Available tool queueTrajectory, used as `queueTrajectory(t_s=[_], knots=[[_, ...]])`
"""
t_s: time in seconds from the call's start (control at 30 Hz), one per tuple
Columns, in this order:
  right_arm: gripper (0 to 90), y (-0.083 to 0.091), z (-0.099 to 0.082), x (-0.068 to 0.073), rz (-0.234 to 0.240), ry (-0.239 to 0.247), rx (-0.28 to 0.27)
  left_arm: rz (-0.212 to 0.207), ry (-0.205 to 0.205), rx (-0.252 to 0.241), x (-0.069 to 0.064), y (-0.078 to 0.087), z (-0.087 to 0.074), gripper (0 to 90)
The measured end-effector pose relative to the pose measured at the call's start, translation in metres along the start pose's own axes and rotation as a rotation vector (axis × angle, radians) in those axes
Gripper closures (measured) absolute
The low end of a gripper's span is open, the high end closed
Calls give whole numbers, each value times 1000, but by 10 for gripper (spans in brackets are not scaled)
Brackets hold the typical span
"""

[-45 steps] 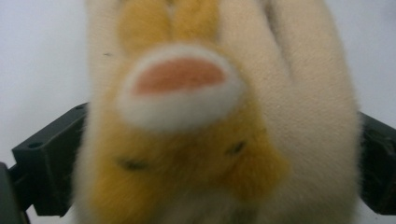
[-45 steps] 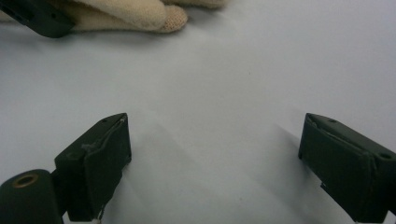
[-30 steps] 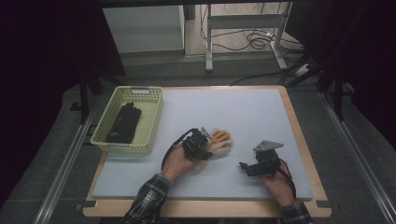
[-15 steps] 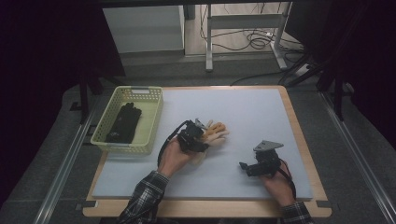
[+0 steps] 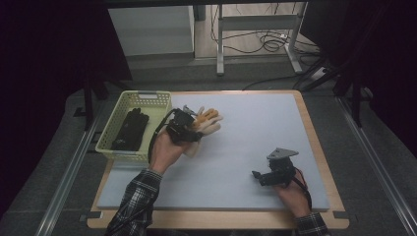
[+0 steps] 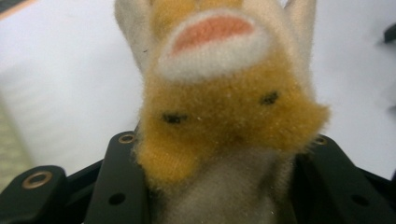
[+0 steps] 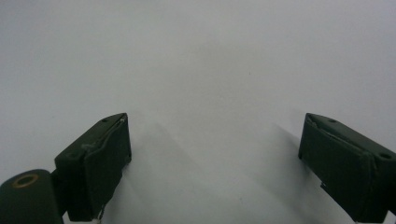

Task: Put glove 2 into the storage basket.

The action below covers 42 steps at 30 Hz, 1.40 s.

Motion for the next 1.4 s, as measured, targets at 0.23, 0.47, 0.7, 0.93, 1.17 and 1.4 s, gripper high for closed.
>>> queueTrajectory(t_s=[0.23, 0.47, 0.7, 0.93, 1.17, 1.4], knots=[[90, 0, 0, 0, 0, 0, 0, 52, 63, -8, 32, 19, -8, 540], [90, 0, 0, 0, 0, -1, -2, 106, 140, -20, 67, 35, -20, 537], [90, 0, 0, 0, 1, -1, -2, 146, 214, -37, 99, 47, -32, 534], [90, 0, 0, 0, 2, -2, -3, 184, 296, -28, 131, 43, -48, 529], [90, 0, 0, 0, 2, -3, -3, 204, 368, 10, 158, 25, -64, 524], [90, 0, 0, 0, 2, -3, -3, 191, 392, 72, 169, -3, -68, 514]])
Point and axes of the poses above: each handheld gripper's, and its own axes: y roughly backward along the jaws, z roughly out of its top, x roughly to its left, the point moved 2 cm from there along -y, roughly forward along the jaws, and after that the axes turned 13 degrees about x, right-handed, at the moved point
